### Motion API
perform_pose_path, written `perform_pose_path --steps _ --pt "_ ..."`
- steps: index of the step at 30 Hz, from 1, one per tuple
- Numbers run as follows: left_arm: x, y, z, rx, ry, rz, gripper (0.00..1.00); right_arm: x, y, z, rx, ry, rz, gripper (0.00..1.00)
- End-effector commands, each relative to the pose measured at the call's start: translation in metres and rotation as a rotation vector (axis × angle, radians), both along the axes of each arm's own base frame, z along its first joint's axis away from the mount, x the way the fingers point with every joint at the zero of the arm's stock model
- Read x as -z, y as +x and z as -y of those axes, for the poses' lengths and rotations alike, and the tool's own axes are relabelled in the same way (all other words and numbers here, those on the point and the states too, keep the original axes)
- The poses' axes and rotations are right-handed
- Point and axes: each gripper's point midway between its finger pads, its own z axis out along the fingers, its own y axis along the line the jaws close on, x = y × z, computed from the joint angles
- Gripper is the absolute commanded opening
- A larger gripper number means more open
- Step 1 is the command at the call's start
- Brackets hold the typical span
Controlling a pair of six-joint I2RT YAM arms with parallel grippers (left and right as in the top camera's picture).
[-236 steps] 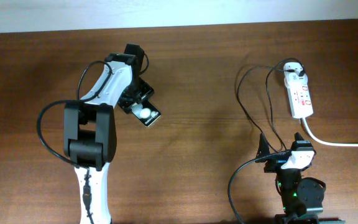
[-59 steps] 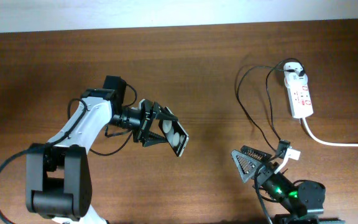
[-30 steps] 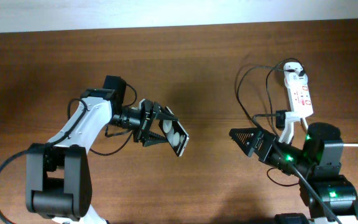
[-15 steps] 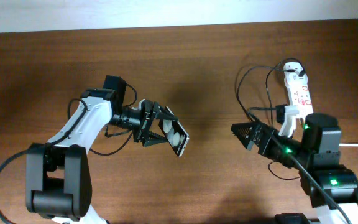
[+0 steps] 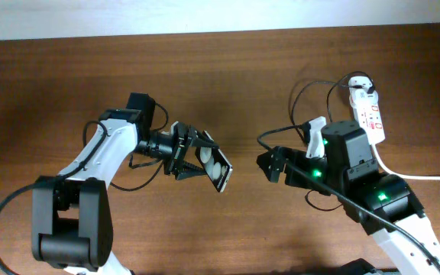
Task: Plug charger to phone and switch on socket
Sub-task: 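Grasp the phone's side edge with the right gripper beside the left gripper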
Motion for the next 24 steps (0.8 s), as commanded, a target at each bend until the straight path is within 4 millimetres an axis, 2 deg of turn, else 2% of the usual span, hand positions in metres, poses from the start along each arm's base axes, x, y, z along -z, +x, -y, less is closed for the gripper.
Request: perform_pose_path --steps 1,5,12,17,21,24 --pt "-0.007 0.001 0.002 -0.007 -0.043 -0.009 0.69 -0.011 -0.004 -0.016 -0.037 0.035 0.018 0.99" --pt "-0.007 0.001 0.001 -0.008 -0.043 -0.008 0.69 -0.016 -0.001 -0.029 -0.070 0.044 0.058 0.99" --pt "-0.007 0.001 0.002 -0.007 -0.043 -0.009 0.68 0.000 0.015 -0.043 -0.075 0.000 0.060 0.99" --pt "-0.007 0.001 0.001 -0.008 -0.044 -0.009 0.68 0.008 0.021 -0.060 -0.098 -0.037 0.088 1.00" --pt "-0.007 0.001 0.001 -0.008 -0.043 -0.009 0.69 0.016 0.014 -0.084 -0.164 -0.045 0.088 0.91" --pt "-0.007 0.001 0.002 -0.007 -0.044 -0.009 0.69 0.028 0.012 -0.090 -0.132 -0.091 0.073 0.80"
